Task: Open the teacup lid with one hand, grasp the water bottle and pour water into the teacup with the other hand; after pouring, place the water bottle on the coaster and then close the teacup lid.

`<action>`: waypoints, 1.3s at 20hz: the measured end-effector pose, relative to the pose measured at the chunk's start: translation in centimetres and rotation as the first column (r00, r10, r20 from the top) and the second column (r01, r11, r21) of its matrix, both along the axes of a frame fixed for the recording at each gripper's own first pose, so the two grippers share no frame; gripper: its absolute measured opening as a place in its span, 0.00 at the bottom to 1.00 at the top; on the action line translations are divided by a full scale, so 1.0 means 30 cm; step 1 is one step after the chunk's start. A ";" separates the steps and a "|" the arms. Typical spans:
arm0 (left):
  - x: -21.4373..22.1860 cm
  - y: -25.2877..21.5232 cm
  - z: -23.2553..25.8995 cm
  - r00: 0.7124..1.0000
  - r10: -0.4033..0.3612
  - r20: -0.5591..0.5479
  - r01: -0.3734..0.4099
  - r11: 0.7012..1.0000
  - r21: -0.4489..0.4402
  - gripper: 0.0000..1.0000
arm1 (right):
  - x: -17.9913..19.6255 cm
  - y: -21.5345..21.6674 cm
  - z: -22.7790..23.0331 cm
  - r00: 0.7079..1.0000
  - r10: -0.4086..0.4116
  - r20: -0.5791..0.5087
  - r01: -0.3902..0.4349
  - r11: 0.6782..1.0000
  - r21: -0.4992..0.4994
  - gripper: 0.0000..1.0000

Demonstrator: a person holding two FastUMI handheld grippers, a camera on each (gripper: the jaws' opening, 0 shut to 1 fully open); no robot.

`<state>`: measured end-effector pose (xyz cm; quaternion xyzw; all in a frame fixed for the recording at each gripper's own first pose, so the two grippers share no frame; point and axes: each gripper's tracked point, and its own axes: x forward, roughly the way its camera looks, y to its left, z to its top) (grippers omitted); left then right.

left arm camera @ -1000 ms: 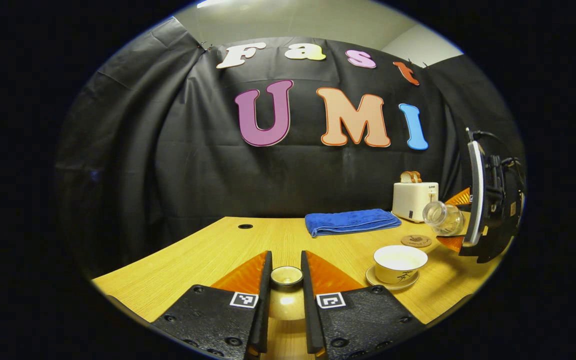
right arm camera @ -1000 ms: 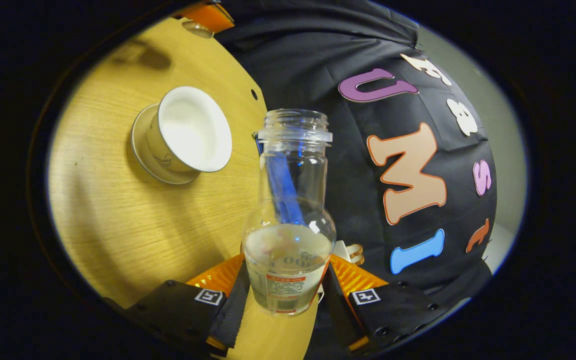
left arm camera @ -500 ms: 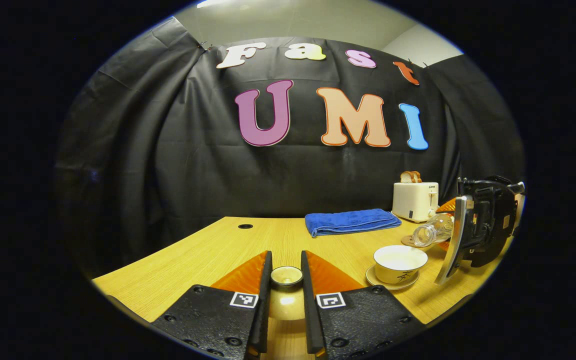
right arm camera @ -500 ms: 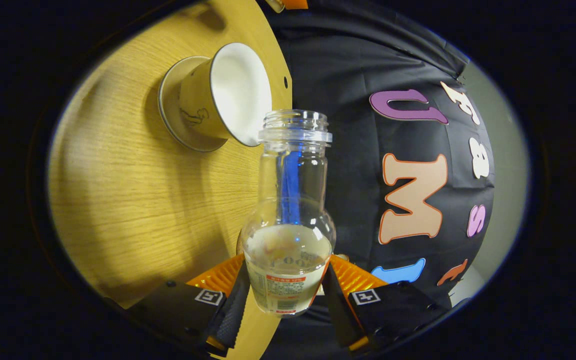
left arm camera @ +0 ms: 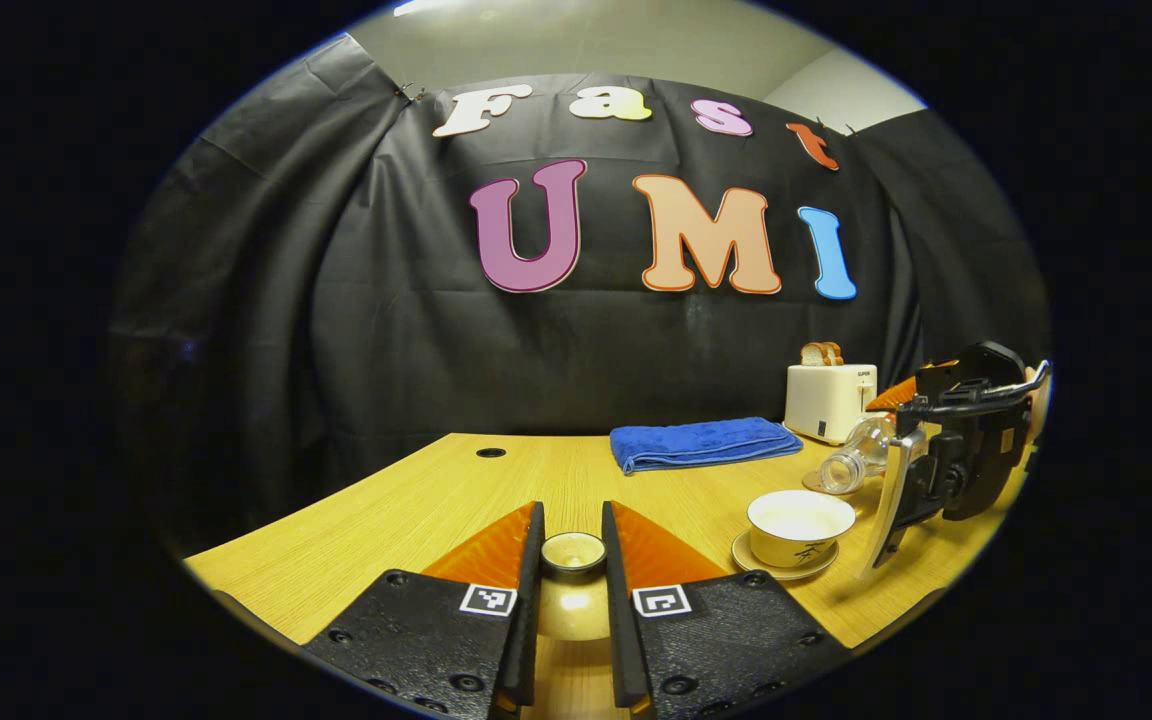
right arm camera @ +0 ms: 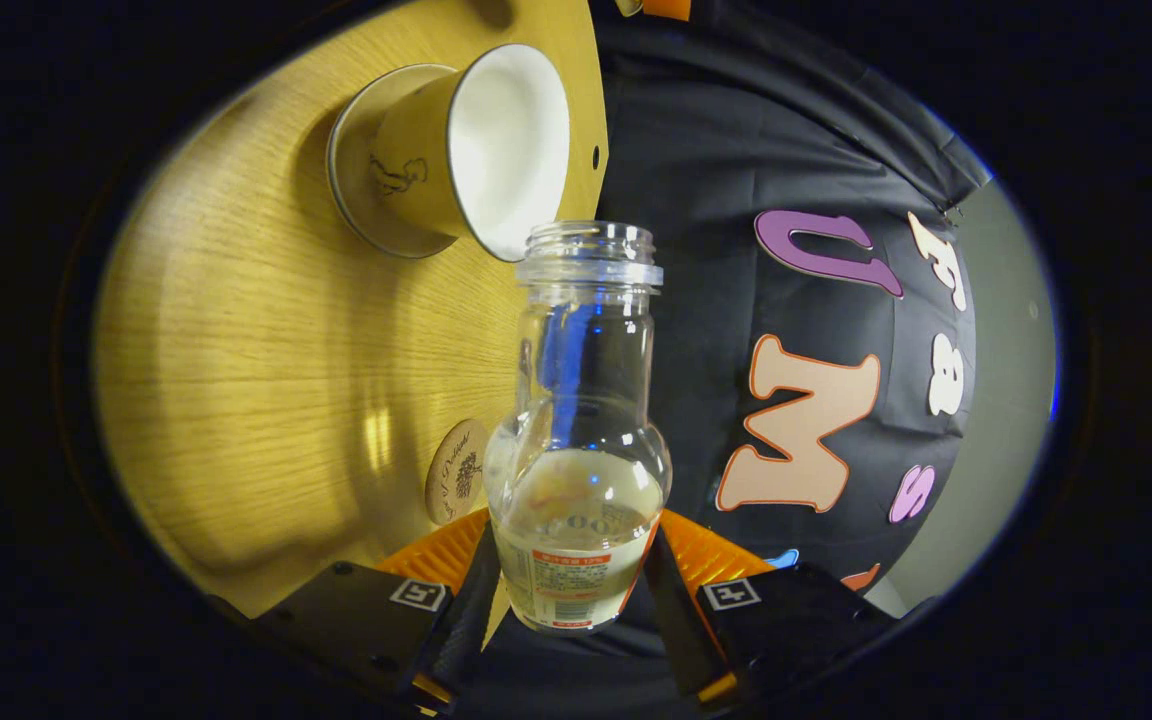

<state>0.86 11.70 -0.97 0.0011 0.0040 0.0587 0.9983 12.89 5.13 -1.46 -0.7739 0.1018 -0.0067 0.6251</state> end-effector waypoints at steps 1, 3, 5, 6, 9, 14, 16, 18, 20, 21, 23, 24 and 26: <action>0.002 -0.001 0.002 1.000 0.000 0.000 0.000 1.000 0.000 0.28 | -0.001 0.005 0.004 1.000 0.006 0.003 -0.006 1.000 -0.008 0.77; 0.001 0.001 -0.001 1.000 0.000 0.000 0.000 1.000 0.000 0.28 | 0.001 0.007 0.011 1.000 0.017 0.009 -0.017 0.999 -0.029 0.77; 0.002 0.001 0.002 1.000 0.000 0.002 0.000 1.000 0.000 0.28 | -0.003 0.016 0.018 1.000 0.024 0.005 -0.024 0.999 -0.043 0.77; 0.003 0.001 0.000 1.000 0.000 0.000 0.000 1.000 -0.001 0.28 | -0.002 0.020 0.024 1.000 0.030 0.007 -0.029 0.998 -0.058 0.77; 0.008 -0.001 -0.001 1.000 -0.001 0.000 0.001 1.000 -0.001 0.28 | 0.015 0.024 0.054 0.999 0.044 0.020 -0.042 0.993 -0.106 0.77; 0.011 0.001 -0.003 1.000 -0.001 0.001 0.001 1.000 -0.002 0.28 | 0.021 0.035 0.107 0.997 0.065 0.039 -0.059 0.990 -0.130 0.77; 0.014 0.002 -0.004 1.000 -0.001 0.000 0.001 1.000 -0.002 0.28 | 0.023 0.030 0.112 0.997 0.062 0.036 -0.057 0.990 -0.130 0.76; 0.014 0.001 -0.004 1.000 -0.001 0.000 0.001 1.000 -0.002 0.28 | 0.024 0.037 0.129 0.997 0.068 0.043 -0.061 0.988 -0.141 0.76; 0.014 -0.001 -0.004 1.000 -0.003 -0.001 0.003 1.000 -0.002 0.28 | 0.031 0.043 0.155 0.995 0.077 0.055 -0.068 0.985 -0.156 0.77; 0.013 -0.002 -0.002 1.000 -0.004 -0.001 0.004 1.000 -0.002 0.28 | 0.034 0.040 0.162 0.995 0.076 0.060 -0.066 0.985 -0.157 0.77; 0.015 -0.005 -0.001 1.000 -0.004 -0.001 0.004 1.000 -0.003 0.28 | 0.035 0.043 0.179 0.993 0.085 0.078 -0.071 0.982 -0.175 0.77; 0.014 -0.007 -0.001 1.000 -0.006 -0.001 0.006 1.000 -0.003 0.28 | 0.028 0.053 0.187 0.992 0.097 0.086 -0.079 0.979 -0.190 0.77; 0.010 -0.009 -0.002 1.000 -0.007 -0.001 0.007 1.000 -0.002 0.28 | 0.027 0.059 0.195 0.989 0.114 0.091 -0.092 0.971 -0.219 0.77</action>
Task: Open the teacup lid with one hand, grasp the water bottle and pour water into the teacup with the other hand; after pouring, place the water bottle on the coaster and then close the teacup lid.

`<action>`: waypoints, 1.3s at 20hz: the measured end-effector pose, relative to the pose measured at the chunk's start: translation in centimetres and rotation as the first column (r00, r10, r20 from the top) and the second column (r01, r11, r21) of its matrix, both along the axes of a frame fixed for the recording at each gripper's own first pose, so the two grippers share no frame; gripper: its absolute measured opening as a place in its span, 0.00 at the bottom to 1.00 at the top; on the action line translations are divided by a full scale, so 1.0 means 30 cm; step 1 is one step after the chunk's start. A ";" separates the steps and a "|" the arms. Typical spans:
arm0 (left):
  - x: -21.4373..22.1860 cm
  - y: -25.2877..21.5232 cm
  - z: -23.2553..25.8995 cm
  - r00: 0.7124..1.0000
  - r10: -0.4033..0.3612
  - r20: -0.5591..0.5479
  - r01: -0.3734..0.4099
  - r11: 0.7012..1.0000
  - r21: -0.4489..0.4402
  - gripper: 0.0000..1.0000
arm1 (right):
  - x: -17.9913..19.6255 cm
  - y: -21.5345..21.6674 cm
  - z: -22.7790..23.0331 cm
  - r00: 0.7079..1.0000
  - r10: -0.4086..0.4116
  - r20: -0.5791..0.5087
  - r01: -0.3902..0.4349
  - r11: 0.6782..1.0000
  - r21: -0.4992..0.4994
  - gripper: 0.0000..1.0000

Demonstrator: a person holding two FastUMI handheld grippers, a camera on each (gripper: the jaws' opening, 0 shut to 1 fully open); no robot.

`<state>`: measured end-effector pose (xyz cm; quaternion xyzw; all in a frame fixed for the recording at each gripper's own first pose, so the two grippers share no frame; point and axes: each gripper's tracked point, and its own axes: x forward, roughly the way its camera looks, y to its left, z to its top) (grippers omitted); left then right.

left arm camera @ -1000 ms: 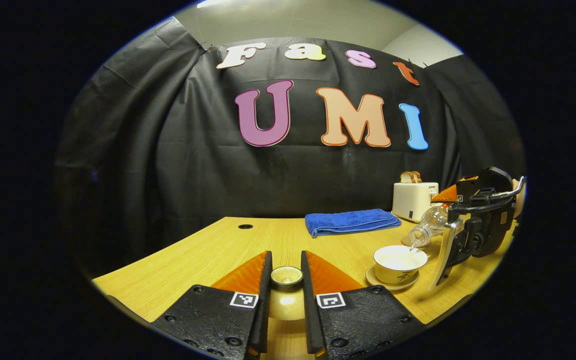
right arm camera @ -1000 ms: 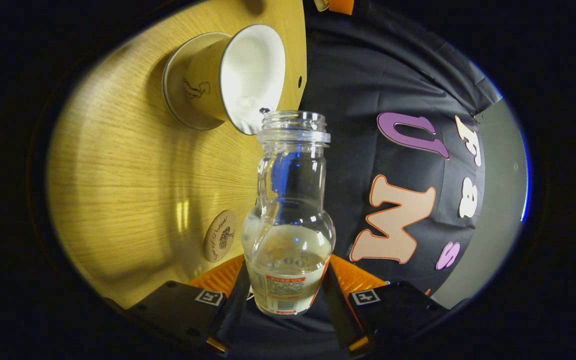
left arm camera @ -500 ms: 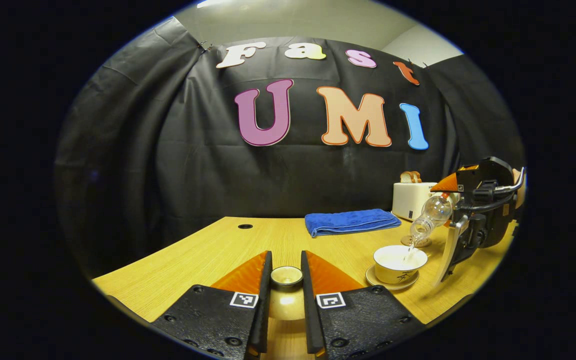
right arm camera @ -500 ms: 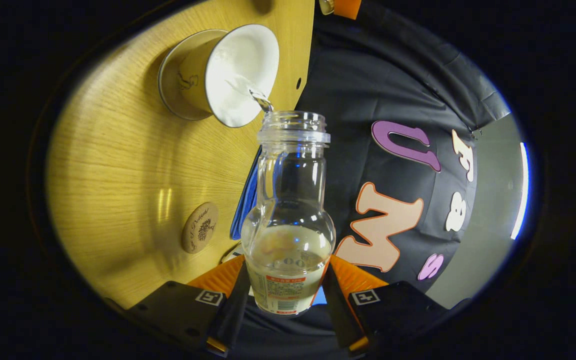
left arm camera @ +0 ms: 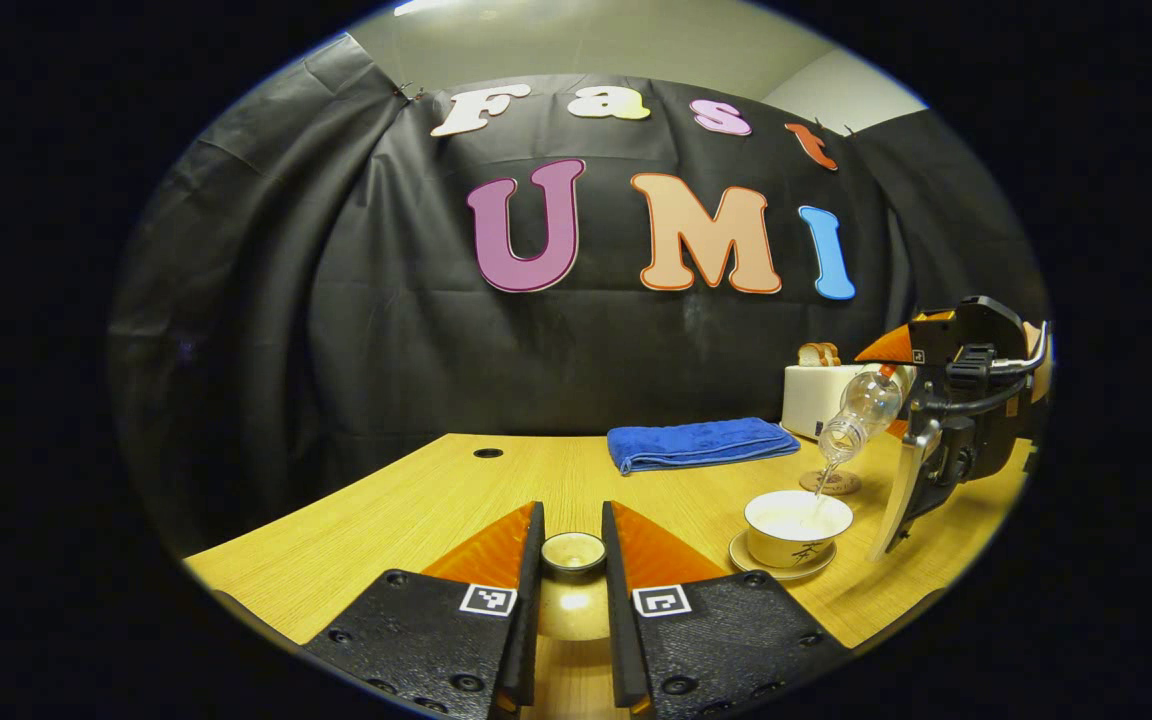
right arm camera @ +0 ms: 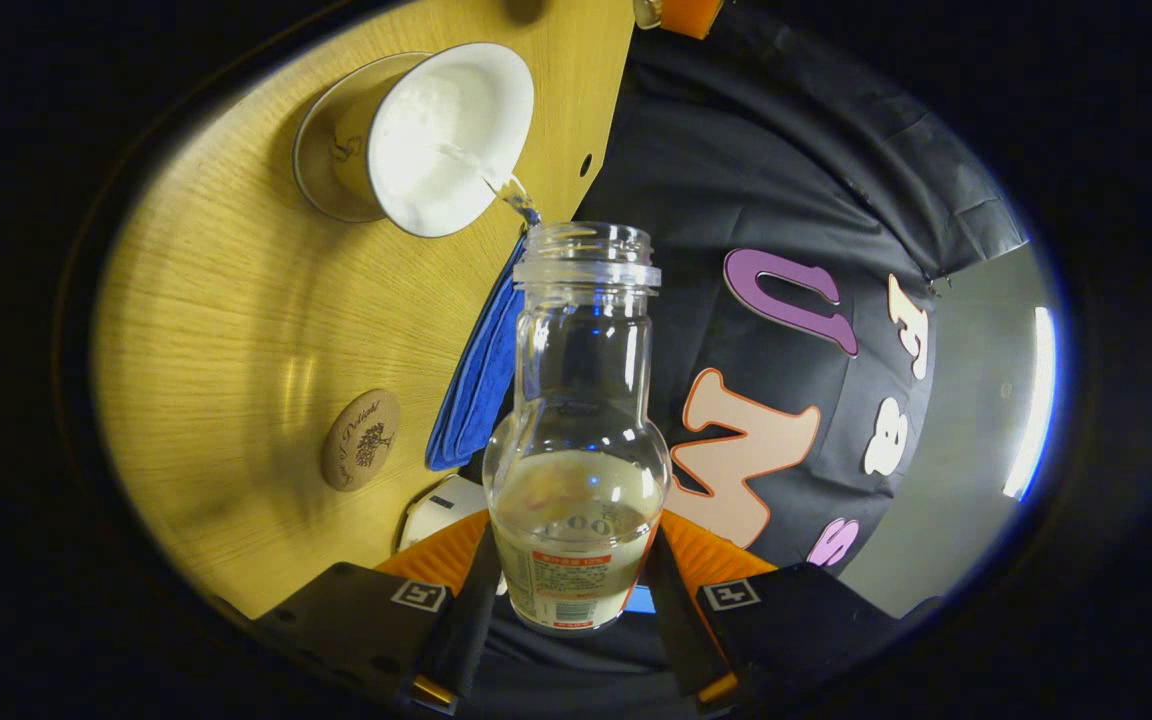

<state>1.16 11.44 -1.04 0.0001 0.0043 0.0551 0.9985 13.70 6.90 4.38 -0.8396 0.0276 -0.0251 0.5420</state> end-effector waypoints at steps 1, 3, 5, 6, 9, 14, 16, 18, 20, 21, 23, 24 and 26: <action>-0.001 -0.002 0.003 1.000 -0.001 0.000 0.001 1.000 0.000 0.28 | -0.004 0.003 0.003 1.000 0.004 0.004 -0.004 1.000 -0.013 0.77; -0.004 0.000 0.005 1.000 0.000 0.000 0.000 1.000 0.000 0.28 | -0.008 0.013 -0.008 1.000 0.012 0.003 -0.012 1.000 -0.027 0.77; -0.001 -0.003 0.004 1.000 -0.002 0.000 0.002 1.000 0.000 0.28 | -0.016 0.027 -0.015 1.000 0.029 0.009 -0.028 0.998 -0.053 0.77; -0.004 -0.004 0.004 1.000 -0.003 0.001 0.003 1.000 0.000 0.28 | -0.019 0.031 -0.018 0.999 0.035 0.010 -0.035 0.997 -0.065 0.77; -0.007 -0.005 0.006 1.000 -0.002 0.002 0.002 1.000 0.000 0.28 | -0.012 0.055 -0.038 0.998 0.055 0.009 -0.054 0.994 -0.096 0.77; -0.006 -0.009 0.003 1.000 -0.005 0.002 0.005 1.000 0.000 0.28 | 0.001 0.075 -0.059 0.997 0.074 0.007 -0.073 0.991 -0.111 0.77; -0.006 -0.010 0.002 1.000 -0.006 0.002 0.006 1.000 0.000 0.27 | -0.003 0.078 -0.065 0.997 0.082 0.010 -0.080 0.989 -0.127 0.77; -0.009 -0.011 0.003 1.000 -0.006 0.003 0.006 1.000 0.001 0.27 | 0.003 0.073 -0.066 0.997 0.080 0.007 -0.078 0.987 -0.138 0.77; -0.008 -0.012 0.004 1.000 -0.006 0.003 0.006 1.000 0.001 0.28 | -0.003 0.074 -0.065 0.997 0.082 0.009 -0.079 0.986 -0.146 0.77; -0.008 -0.012 0.005 1.000 -0.006 0.003 0.006 1.000 0.001 0.28 | -0.003 0.078 -0.066 0.996 0.086 0.011 -0.083 0.985 -0.150 0.77; -0.009 -0.012 0.006 1.000 -0.006 0.003 0.006 1.000 0.001 0.28 | -0.003 0.079 -0.073 0.996 0.094 0.007 -0.092 0.983 -0.157 0.77; -0.012 -0.010 0.004 1.000 -0.006 0.004 0.006 1.000 0.001 0.28 | -0.006 0.083 -0.081 0.995 0.095 0.002 -0.094 0.983 -0.161 0.77; -0.008 -0.013 0.003 1.000 -0.007 0.004 0.007 1.000 0.002 0.28 | -0.013 0.070 -0.109 0.997 0.072 -0.027 -0.075 0.990 -0.120 0.76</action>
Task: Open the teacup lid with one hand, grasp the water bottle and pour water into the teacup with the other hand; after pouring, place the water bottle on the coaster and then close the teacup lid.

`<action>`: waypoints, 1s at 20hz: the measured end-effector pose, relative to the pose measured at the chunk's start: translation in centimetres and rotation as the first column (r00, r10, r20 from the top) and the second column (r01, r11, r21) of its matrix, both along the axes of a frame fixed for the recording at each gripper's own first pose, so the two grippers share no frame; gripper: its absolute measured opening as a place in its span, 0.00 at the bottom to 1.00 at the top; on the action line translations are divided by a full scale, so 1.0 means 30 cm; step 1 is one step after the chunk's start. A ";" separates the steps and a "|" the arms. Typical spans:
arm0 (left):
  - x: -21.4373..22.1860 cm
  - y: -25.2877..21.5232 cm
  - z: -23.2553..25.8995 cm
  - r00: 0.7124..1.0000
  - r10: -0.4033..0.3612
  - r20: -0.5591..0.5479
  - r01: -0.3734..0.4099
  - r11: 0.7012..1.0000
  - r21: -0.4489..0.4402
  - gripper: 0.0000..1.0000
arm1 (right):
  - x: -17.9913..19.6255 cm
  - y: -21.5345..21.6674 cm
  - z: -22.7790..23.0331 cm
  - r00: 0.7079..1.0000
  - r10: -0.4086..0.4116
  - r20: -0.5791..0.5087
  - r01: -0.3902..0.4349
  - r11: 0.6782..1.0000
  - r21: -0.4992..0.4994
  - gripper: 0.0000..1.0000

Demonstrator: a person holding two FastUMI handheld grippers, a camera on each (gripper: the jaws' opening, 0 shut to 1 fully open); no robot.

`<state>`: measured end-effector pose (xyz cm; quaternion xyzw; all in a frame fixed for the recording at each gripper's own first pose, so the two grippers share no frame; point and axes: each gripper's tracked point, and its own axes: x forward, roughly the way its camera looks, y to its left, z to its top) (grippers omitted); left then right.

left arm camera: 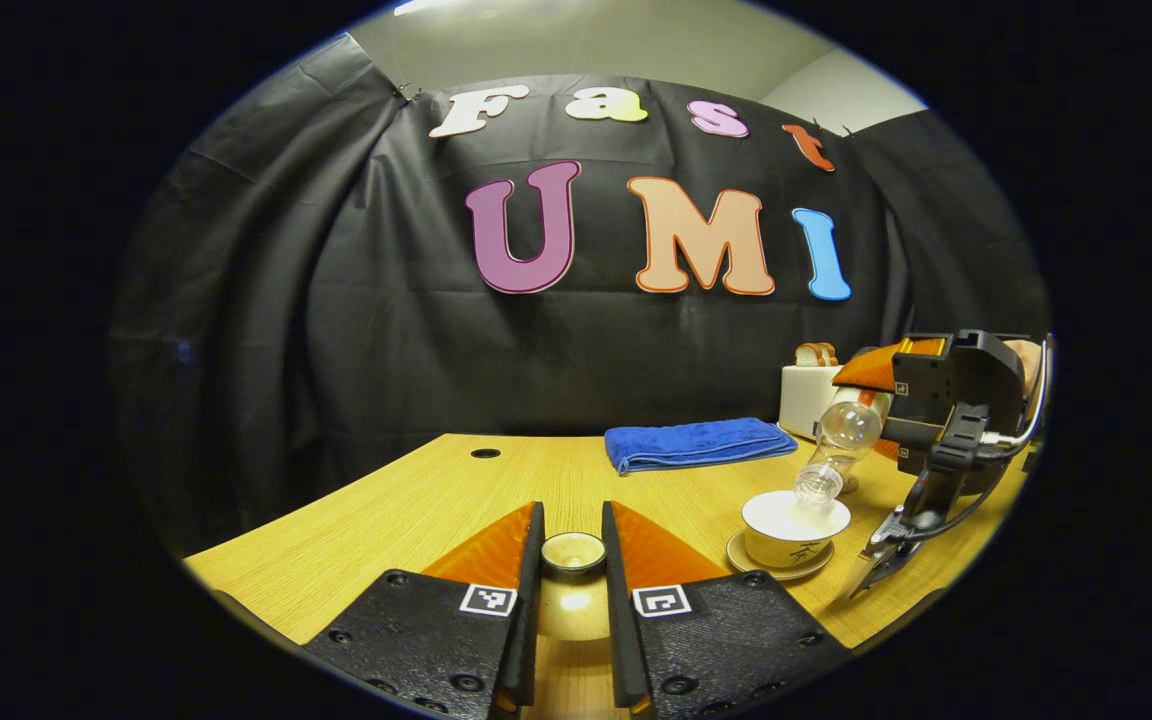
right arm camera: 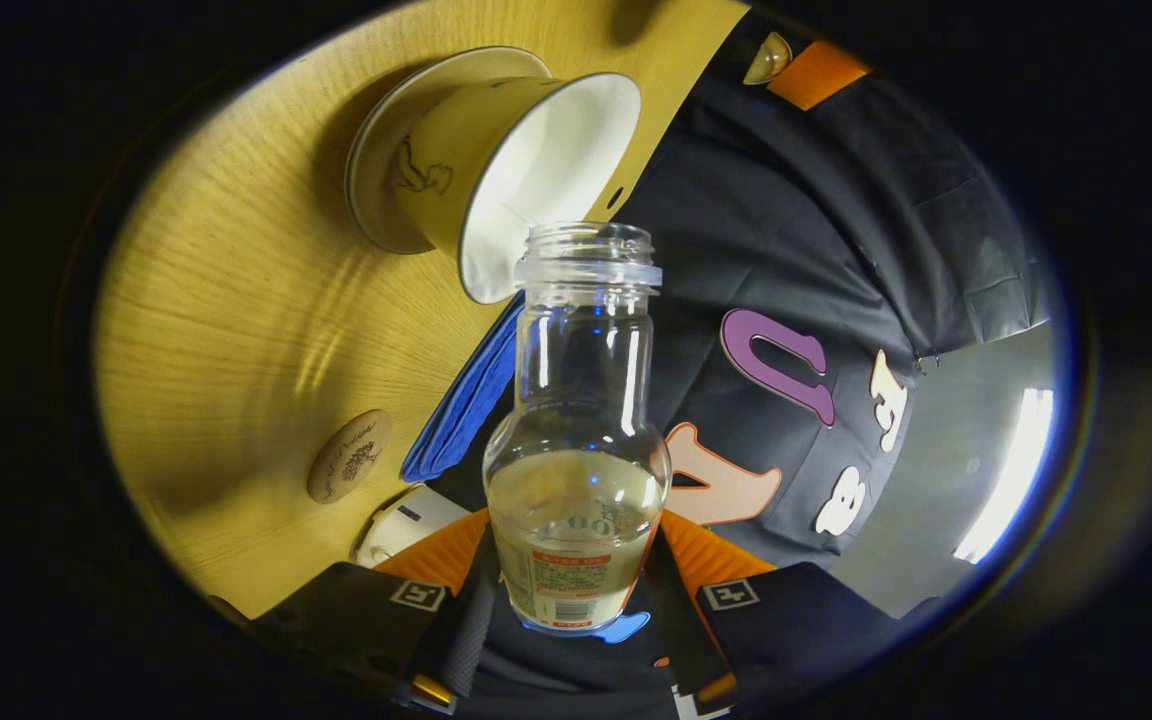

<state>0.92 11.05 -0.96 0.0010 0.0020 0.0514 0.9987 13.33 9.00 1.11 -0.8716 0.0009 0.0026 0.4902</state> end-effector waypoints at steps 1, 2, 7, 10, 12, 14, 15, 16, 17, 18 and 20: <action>-0.001 -0.001 0.004 1.000 0.000 0.001 0.000 1.000 0.000 0.28 | 0.003 -0.016 -0.020 1.000 -0.017 -0.022 0.018 0.999 0.043 0.77; -0.002 -0.001 0.001 1.000 -0.001 0.001 0.001 1.000 0.001 0.28 | 0.007 -0.030 -0.025 0.999 -0.031 -0.037 0.034 0.996 0.085 0.79; -0.003 0.003 0.002 1.000 -0.004 0.001 0.004 1.000 0.000 0.28 | -0.032 -0.099 -0.062 0.987 -0.104 -0.127 0.140 0.935 0.326 0.76; -0.001 0.002 0.000 1.000 -0.007 0.002 0.006 1.000 0.001 0.27 | -0.053 -0.151 -0.103 0.964 -0.141 -0.226 0.245 0.800 0.548 0.80; -0.001 0.003 -0.001 1.000 -0.007 0.003 0.007 1.000 0.001 0.27 | -0.069 -0.161 -0.120 0.952 -0.136 -0.274 0.292 0.668 0.685 0.75; 0.003 0.002 -0.001 1.000 -0.007 0.002 0.007 1.000 0.001 0.27 | -0.068 -0.170 -0.092 0.953 -0.125 -0.275 0.297 0.560 0.774 0.77; 0.003 0.003 0.000 1.000 -0.007 0.004 0.007 1.000 0.001 0.27 | -0.065 -0.177 -0.080 0.953 -0.122 -0.279 0.302 0.502 0.811 0.76; 0.002 0.004 -0.004 1.000 -0.007 0.003 0.007 1.000 0.001 0.28 | -0.058 -0.188 -0.082 0.952 -0.118 -0.283 0.306 0.443 0.843 0.78; 0.001 0.005 -0.003 1.000 -0.006 0.004 0.006 1.000 0.001 0.28 | -0.050 -0.200 -0.074 0.954 -0.119 -0.274 0.299 0.394 0.869 0.78; 0.003 0.005 -0.002 1.000 -0.007 0.003 0.007 1.000 0.001 0.27 | -0.046 -0.208 -0.063 0.959 -0.113 -0.260 0.284 0.351 0.892 0.80; 0.007 0.006 -0.005 1.000 -0.007 0.004 0.007 1.000 0.001 0.27 | -0.028 -0.235 -0.040 0.966 -0.106 -0.236 0.256 0.249 0.934 0.77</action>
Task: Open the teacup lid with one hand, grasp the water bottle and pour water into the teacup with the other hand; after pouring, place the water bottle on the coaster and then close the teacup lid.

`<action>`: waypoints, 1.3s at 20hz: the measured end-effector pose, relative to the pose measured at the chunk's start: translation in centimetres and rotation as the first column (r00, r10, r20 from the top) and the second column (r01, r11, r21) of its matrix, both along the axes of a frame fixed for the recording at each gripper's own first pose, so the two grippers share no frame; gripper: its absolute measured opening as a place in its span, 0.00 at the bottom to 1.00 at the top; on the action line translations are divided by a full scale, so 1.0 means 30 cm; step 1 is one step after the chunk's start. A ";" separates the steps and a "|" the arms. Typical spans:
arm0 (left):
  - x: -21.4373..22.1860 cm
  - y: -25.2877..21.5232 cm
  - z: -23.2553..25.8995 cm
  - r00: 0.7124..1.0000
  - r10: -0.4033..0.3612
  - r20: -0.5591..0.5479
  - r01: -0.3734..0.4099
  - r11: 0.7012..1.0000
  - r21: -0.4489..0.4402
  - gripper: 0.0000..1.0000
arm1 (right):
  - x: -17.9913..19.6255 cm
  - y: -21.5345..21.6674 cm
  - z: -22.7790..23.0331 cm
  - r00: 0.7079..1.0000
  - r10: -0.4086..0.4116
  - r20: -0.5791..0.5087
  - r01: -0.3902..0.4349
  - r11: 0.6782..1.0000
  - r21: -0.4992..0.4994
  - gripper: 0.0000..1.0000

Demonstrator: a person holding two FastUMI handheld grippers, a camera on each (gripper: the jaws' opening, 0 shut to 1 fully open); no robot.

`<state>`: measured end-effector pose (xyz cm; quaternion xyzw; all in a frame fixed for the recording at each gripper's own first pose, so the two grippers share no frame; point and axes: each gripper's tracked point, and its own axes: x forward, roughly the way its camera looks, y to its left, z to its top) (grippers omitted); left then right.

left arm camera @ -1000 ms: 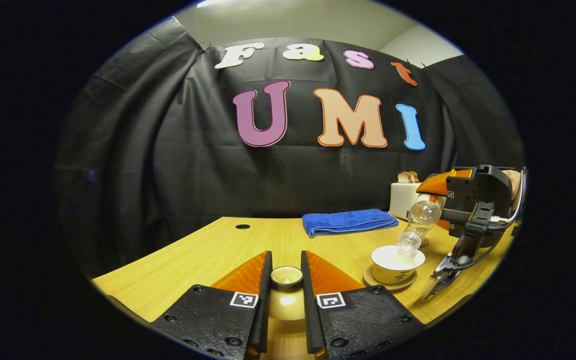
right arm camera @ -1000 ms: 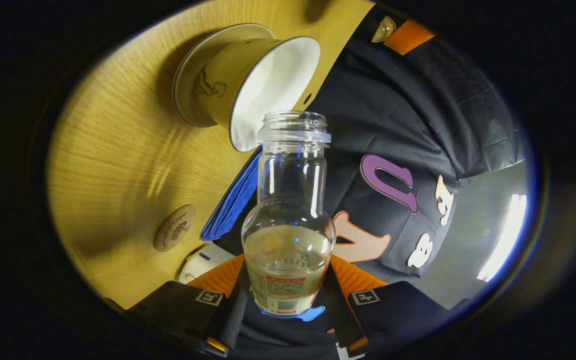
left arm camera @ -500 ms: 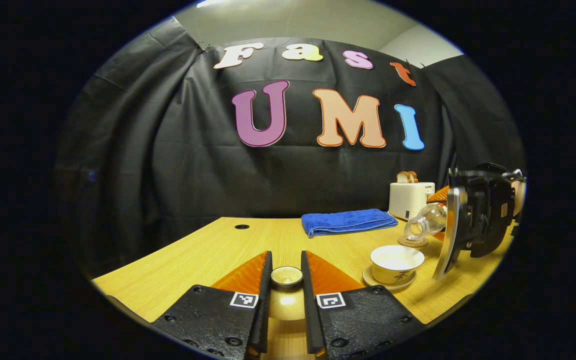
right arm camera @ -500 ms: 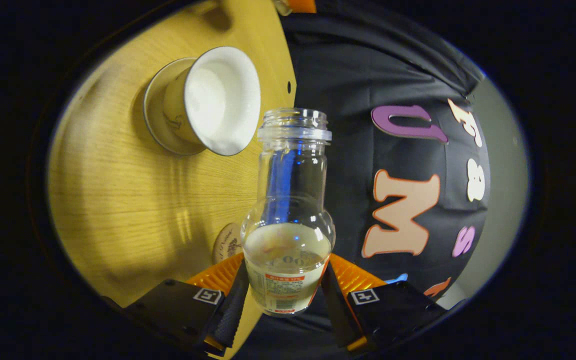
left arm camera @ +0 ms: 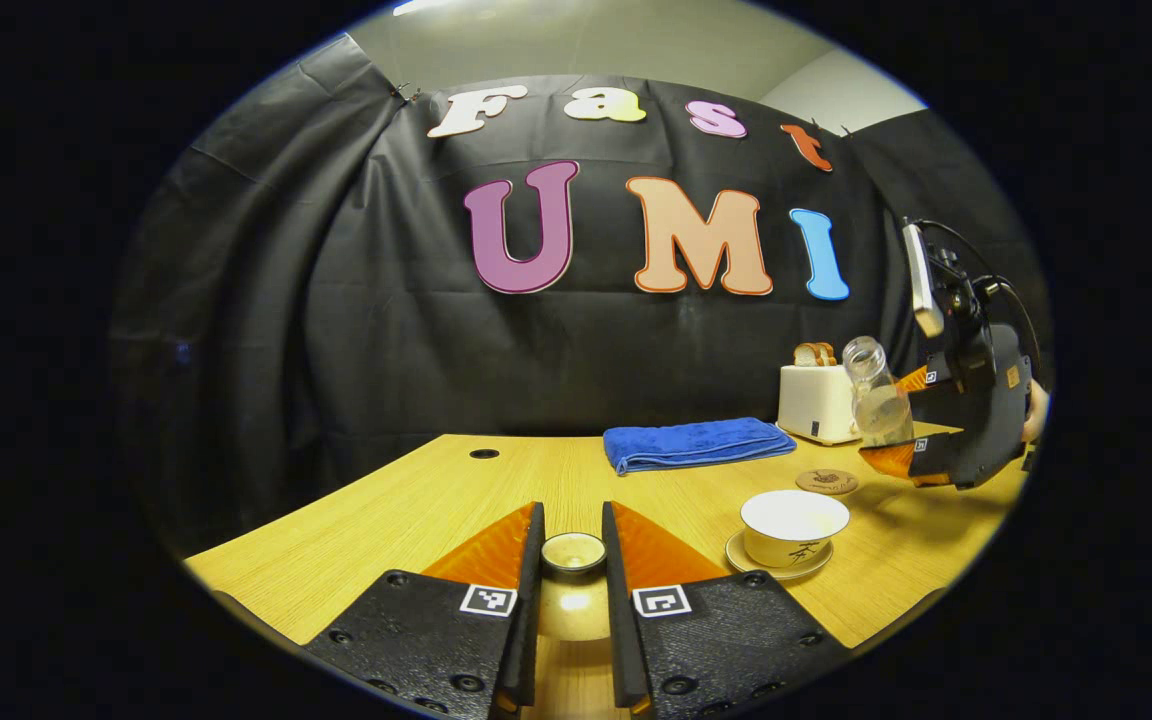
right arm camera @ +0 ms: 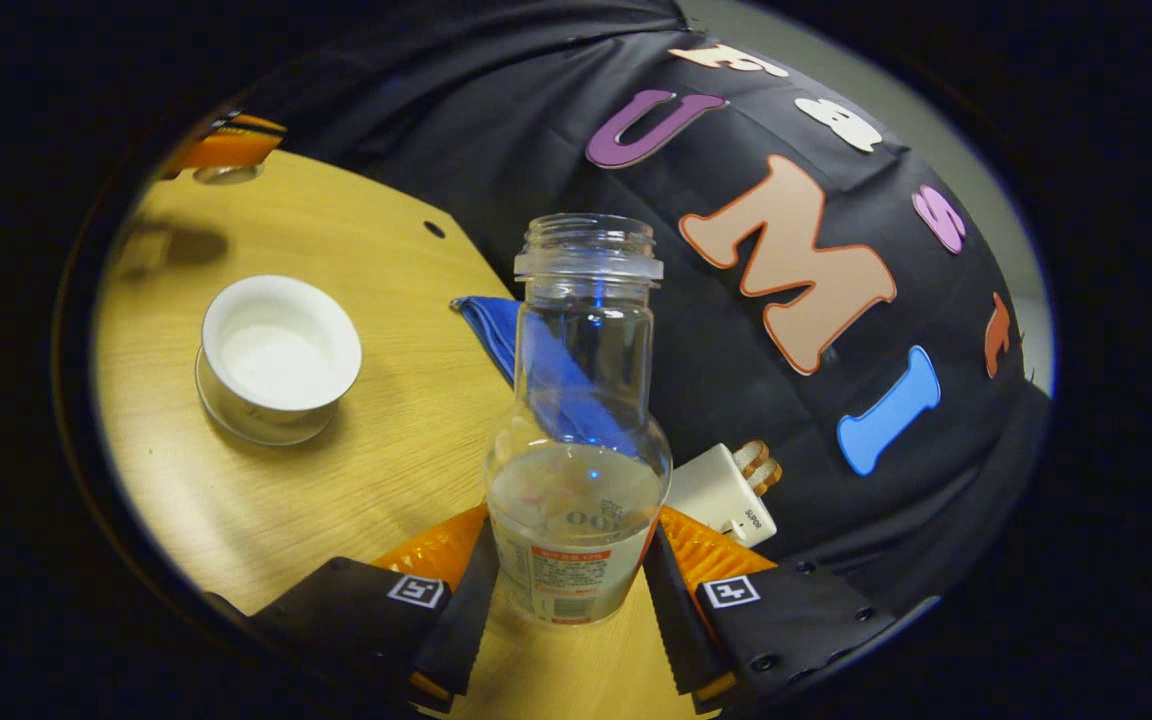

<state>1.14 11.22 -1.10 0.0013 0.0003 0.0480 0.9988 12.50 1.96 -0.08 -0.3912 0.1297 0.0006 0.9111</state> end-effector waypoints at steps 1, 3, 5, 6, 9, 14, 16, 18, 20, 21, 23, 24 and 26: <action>0.000 0.000 0.000 1.000 0.000 0.000 0.000 1.000 0.000 0.27 | 0.016 -0.008 -0.002 1.000 -0.011 0.006 0.011 0.997 0.073 0.76; 0.002 0.001 0.000 1.000 0.000 0.000 0.000 1.000 0.000 0.28 | 0.054 -0.027 0.007 0.999 -0.045 0.019 0.040 0.975 0.217 0.78; -0.002 0.001 -0.002 1.000 0.000 0.000 0.000 1.000 0.000 0.27 | 0.088 -0.045 0.013 0.996 -0.080 0.035 0.064 0.941 0.333 0.78; -0.001 0.001 0.000 1.000 -0.001 0.001 0.001 1.000 0.000 0.27 | 0.104 -0.045 0.006 0.996 -0.084 0.025 0.068 0.917 0.392 0.77; 0.000 0.001 0.002 1.000 0.000 0.001 0.000 1.000 -0.001 0.27 | 0.143 -0.044 -0.031 0.993 -0.116 0.001 0.099 0.852 0.514 0.80; -0.001 0.002 -0.001 1.000 -0.001 -0.001 0.001 1.000 -0.001 0.28 | 0.203 -0.067 -0.066 0.986 -0.164 -0.001 0.134 0.804 0.579 0.77; 0.001 0.001 -0.002 1.000 -0.001 -0.001 0.001 1.000 -0.001 0.27 | 0.218 -0.072 -0.095 0.985 -0.170 -0.011 0.145 0.800 0.583 0.79; -0.002 0.003 -0.001 1.000 -0.001 0.000 0.001 1.000 -0.001 0.28 | 0.240 -0.062 -0.118 0.986 -0.166 -0.011 0.139 0.789 0.599 0.77; -0.003 0.002 -0.003 1.000 -0.001 -0.001 0.001 1.000 -0.002 0.28 | 0.262 -0.067 -0.124 0.985 -0.175 0.001 0.139 0.786 0.603 0.78; -0.005 0.001 -0.002 1.000 -0.001 -0.002 0.001 1.000 -0.002 0.28 | 0.271 -0.073 -0.126 0.983 -0.182 0.005 0.142 0.783 0.606 0.79; -0.003 0.004 -0.001 1.000 -0.001 -0.002 0.001 1.000 -0.002 0.28 | 0.281 -0.086 -0.143 0.981 -0.194 -0.005 0.155 0.770 0.619 0.79; -0.004 0.004 -0.003 1.000 -0.001 -0.002 0.001 1.000 -0.002 0.28 | 0.285 -0.098 -0.155 0.980 -0.199 -0.012 0.163 0.765 0.624 0.78; 0.000 0.003 -0.002 1.000 -0.001 -0.002 0.001 1.000 -0.002 0.28 | 0.286 -0.120 -0.168 0.976 -0.216 -0.021 0.182 0.764 0.619 0.79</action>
